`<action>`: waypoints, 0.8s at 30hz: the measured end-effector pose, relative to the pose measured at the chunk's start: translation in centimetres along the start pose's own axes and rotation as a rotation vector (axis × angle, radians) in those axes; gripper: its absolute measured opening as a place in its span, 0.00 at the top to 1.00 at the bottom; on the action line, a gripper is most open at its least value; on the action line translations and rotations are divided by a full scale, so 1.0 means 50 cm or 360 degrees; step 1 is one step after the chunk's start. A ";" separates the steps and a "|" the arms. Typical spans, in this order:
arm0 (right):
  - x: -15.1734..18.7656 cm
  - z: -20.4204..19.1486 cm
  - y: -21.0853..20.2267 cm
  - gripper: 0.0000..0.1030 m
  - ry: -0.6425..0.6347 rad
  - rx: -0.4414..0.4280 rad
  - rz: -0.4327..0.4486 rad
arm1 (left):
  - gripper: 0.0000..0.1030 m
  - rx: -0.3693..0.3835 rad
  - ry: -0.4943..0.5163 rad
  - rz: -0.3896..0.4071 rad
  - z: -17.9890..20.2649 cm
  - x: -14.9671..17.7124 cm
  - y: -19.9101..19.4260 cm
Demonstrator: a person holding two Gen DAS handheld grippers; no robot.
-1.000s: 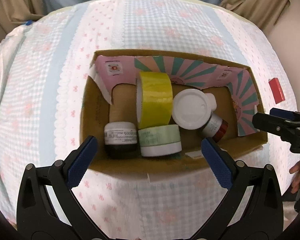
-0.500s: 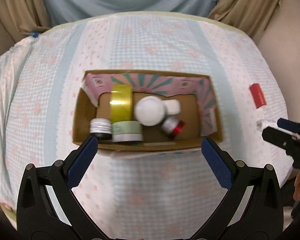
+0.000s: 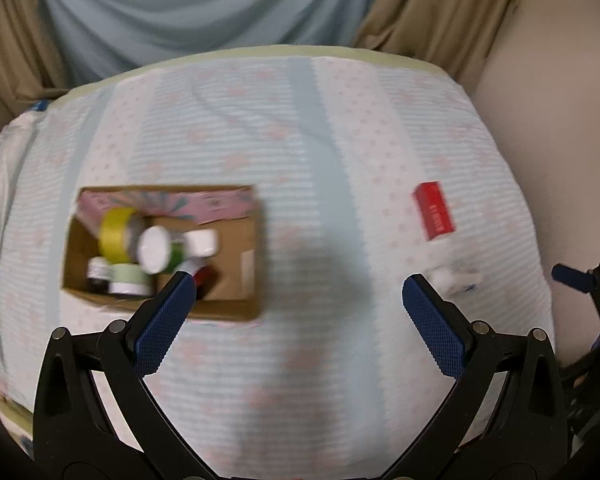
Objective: Organize rigid objects
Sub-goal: 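Lift both tools out of the box toward the red box and bottle, then grasp the red MARUBI box with left tool while right tool grasps the white bottle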
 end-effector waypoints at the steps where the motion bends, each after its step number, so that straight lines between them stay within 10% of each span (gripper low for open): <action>1: 0.007 0.020 -0.004 0.00 -0.0054 0.0004 -0.0010 | 0.00 0.0019 0.0014 -0.0010 0.032 -0.011 0.003; 11: 0.056 0.152 0.036 0.00 -0.0462 -0.0113 -0.0161 | 0.00 0.0074 0.0223 -0.0088 0.283 -0.126 0.085; 24: 0.087 0.199 0.260 0.12 -0.0893 -0.0162 -0.0457 | 0.01 0.0170 0.0421 -0.0511 0.497 -0.201 0.414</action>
Point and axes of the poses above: each gripper's, at about its wrist camera, not at the fingertips, and y roughly the way its jaws point, z to its right, x to its underside, the point moved 1 cm from there along y, roughly the way its jaws point, and after that the axes turned 7 degrees about -x, right-handed, at the moved point
